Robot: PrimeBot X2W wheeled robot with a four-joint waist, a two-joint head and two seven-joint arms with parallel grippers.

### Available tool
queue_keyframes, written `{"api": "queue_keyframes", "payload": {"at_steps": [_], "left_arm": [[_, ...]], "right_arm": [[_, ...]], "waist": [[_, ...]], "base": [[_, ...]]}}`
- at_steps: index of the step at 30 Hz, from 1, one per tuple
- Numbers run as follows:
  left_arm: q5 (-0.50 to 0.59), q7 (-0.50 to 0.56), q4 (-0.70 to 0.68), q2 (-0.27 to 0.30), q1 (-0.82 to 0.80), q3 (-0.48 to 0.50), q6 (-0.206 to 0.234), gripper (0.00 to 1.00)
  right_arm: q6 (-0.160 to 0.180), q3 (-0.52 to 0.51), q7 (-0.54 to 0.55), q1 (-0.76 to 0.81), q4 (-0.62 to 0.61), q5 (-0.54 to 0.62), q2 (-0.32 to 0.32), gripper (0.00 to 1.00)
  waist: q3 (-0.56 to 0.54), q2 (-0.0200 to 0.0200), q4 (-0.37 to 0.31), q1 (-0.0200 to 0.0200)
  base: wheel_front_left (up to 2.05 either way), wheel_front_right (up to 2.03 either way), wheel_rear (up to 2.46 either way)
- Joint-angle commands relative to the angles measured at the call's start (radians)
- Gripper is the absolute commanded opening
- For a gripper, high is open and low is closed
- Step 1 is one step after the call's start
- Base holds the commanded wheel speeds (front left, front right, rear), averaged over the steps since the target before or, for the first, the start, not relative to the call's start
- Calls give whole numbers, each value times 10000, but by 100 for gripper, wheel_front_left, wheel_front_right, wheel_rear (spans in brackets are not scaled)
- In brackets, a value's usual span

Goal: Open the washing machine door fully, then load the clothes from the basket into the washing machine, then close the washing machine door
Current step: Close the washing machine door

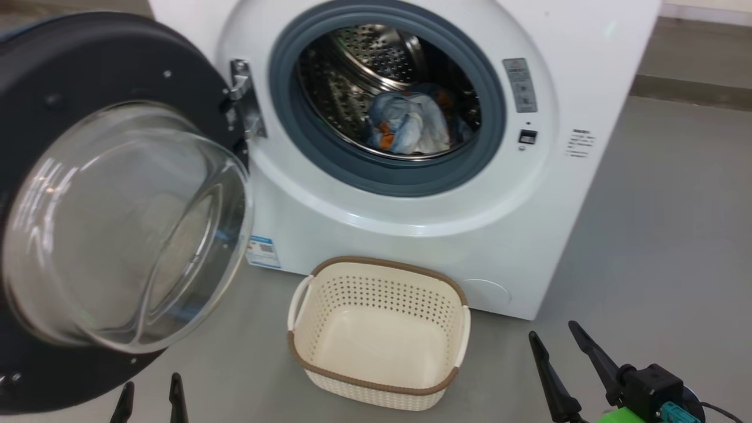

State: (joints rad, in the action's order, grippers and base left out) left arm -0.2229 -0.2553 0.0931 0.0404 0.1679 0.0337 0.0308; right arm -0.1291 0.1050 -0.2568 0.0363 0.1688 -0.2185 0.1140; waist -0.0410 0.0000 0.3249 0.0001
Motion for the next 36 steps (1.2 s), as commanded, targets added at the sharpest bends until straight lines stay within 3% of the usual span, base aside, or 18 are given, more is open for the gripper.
{"api": "queue_keyframes", "payload": {"at_steps": [1,15,35,36], "left_arm": [[22,-65,-303,99,-141,343,12,100],[10,-65,-254,99,-105,389,-3,100],[-153,-65,-215,99,-55,428,90,100],[-345,-65,-147,99,-32,453,107,75]], "right_arm": [[-16,257,-49,-400,-214,66,53,100],[-16,354,-49,-433,-170,80,66,100],[-16,385,-49,-440,-158,95,40,100],[-16,392,-49,-446,-154,93,39,100]], "waist": [[-59,0,401,-1],[-23,0,1277,-1],[-31,0,1583,-1],[-34,0,1581,-1]], "base": [[0,0,0],[0,0,0],[0,0,0],[0,0,0]]}}
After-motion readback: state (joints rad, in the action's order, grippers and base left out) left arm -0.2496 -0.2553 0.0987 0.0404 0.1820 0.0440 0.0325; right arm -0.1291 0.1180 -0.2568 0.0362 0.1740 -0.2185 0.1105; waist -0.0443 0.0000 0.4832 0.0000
